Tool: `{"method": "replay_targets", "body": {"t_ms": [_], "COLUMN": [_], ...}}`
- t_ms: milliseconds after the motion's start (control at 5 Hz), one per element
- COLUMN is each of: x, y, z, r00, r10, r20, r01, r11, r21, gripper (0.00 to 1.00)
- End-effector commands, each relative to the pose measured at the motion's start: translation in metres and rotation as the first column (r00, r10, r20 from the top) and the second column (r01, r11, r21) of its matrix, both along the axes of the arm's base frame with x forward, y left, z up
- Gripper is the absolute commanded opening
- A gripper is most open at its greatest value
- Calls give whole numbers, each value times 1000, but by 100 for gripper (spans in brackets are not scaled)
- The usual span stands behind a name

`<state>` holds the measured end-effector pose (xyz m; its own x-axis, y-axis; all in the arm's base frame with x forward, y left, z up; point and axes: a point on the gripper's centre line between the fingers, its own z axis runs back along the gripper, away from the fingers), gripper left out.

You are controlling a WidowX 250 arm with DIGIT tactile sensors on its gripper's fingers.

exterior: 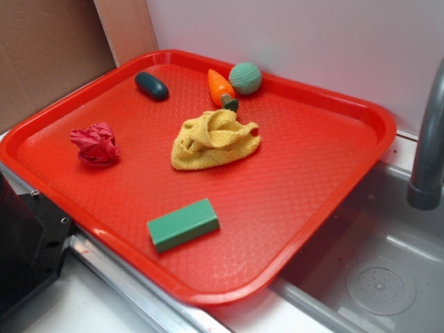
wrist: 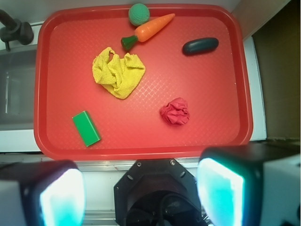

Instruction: Grab the plastic pickle.

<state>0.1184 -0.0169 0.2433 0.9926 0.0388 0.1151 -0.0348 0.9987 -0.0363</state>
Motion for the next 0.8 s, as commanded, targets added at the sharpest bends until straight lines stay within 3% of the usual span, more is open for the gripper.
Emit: {"method": "replay_targets", "body": {"t_ms": [0, 200, 600], "x": [0, 10, 39], "y": [0, 10, 35], "z": [0, -13, -31], "r00": [1000, 982, 821], "r10": [0, 188, 571], "r20": [0, -14, -7], "r01": [0, -189, -569], "r11": [1000, 981, 816], "r21": [0, -53, -101], "gripper": [100, 100, 100]}}
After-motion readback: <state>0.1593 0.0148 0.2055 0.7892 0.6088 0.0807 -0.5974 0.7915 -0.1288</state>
